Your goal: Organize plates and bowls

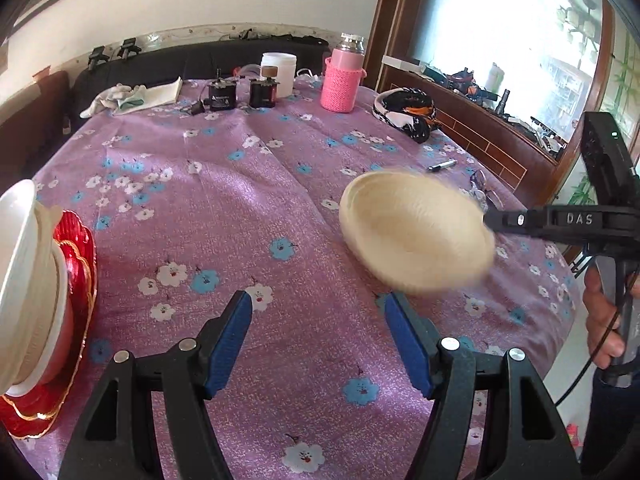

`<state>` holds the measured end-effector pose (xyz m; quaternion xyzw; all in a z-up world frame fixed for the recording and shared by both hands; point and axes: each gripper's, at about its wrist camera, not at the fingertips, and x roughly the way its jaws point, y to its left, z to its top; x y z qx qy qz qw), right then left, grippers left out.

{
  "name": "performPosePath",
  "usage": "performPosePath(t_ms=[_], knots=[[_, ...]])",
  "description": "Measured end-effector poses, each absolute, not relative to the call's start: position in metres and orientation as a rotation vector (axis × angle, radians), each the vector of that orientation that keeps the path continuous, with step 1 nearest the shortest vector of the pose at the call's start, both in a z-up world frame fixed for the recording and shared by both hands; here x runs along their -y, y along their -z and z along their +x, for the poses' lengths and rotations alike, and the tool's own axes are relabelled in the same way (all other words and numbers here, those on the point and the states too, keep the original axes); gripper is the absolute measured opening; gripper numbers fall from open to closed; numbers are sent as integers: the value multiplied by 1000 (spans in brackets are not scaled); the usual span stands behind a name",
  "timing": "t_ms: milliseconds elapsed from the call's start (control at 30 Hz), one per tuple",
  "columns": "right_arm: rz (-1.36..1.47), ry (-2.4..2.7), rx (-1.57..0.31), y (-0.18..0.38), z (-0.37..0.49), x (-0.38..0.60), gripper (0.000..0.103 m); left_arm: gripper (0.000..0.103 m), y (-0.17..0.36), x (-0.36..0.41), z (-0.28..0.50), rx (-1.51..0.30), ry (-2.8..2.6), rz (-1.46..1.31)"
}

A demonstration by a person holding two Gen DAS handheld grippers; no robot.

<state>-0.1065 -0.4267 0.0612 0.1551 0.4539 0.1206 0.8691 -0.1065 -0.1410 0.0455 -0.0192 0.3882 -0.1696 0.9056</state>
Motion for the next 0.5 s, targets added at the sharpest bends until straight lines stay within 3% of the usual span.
performPosePath(t_ms=[33,100,267,500], knots=[[306,-230,-916,-66,-109,428,30,68,-46,141,-106,-805,354,-41],[294,-204,-853,-74,-114,433,34,68,-46,143,-103,-811,360,-39],[286,-136,-723,-88,-135,442,34,68,-51,150,-94,-836,408,-87],[339,-174,-804,-70,-136,443,34,68,-60,165,-68,-858,412,-71]])
